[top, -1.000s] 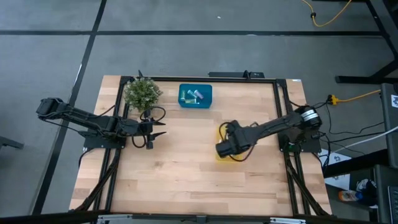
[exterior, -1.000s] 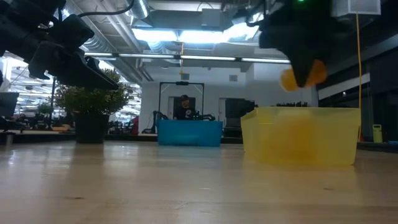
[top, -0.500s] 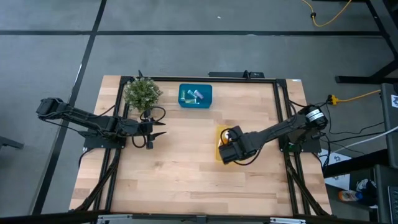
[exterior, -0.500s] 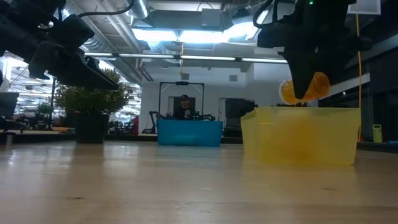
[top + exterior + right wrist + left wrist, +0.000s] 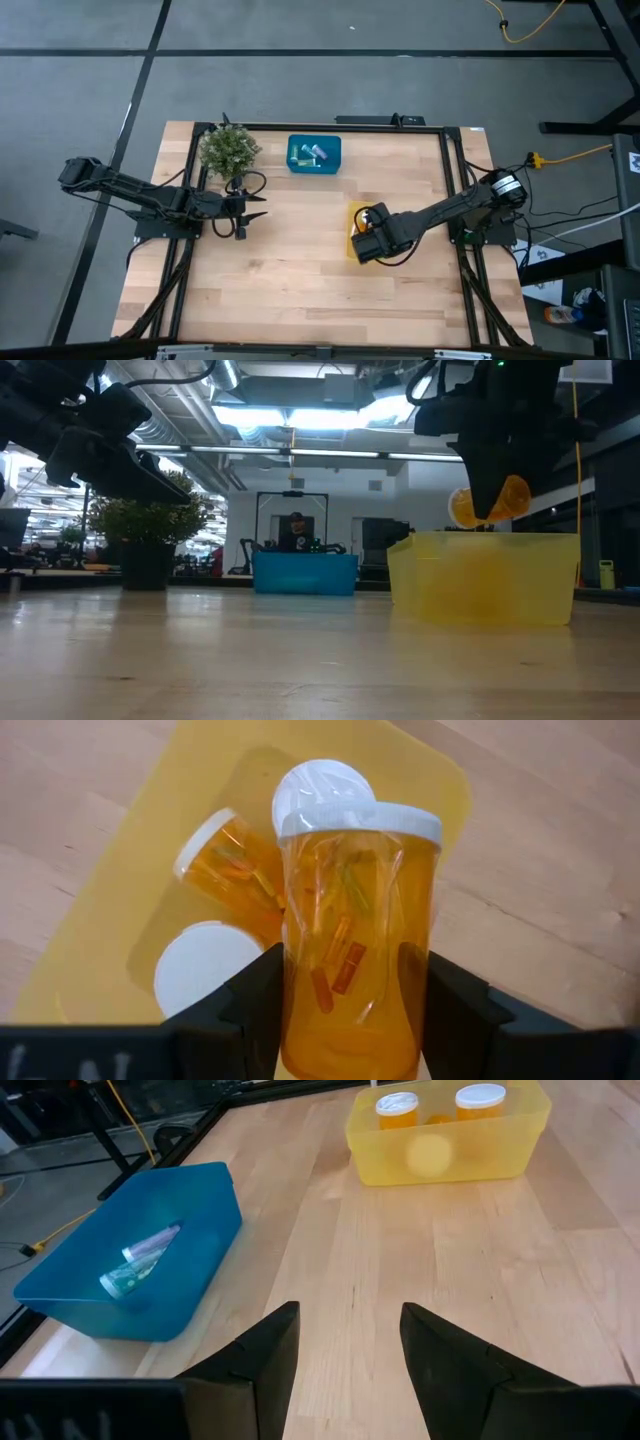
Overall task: Pick and place medicine bottles into bin by pill shape (circle, oval)
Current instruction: Put the big orange pill bottle into the yellow bin, then return to Home Position
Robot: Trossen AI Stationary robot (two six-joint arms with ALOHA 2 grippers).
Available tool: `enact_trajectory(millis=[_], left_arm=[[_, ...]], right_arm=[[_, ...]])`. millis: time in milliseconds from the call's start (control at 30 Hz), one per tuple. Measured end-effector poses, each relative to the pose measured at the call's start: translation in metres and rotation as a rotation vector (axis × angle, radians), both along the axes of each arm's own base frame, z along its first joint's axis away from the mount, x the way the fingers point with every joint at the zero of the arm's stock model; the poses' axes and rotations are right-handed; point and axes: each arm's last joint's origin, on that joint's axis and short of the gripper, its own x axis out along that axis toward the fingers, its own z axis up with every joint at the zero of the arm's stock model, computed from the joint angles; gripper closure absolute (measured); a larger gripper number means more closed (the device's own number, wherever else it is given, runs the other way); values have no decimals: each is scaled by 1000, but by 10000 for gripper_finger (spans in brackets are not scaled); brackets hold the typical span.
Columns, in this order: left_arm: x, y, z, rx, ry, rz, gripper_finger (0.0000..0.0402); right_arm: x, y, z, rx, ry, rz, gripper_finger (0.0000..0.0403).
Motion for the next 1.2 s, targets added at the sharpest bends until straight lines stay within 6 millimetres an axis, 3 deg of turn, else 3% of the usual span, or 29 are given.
enact_trajectory(millis=[267, 667, 1200], left_arm=[[0, 0, 0, 0, 0, 0, 233], [0, 0, 0, 0, 0, 0, 233], [0, 0, 0, 0, 0, 0, 233]], right_arm=[[0, 0, 0, 0, -1, 0, 213], [3, 0, 0, -14, -35, 2, 132], [5, 1, 0, -6, -57, 2, 128]])
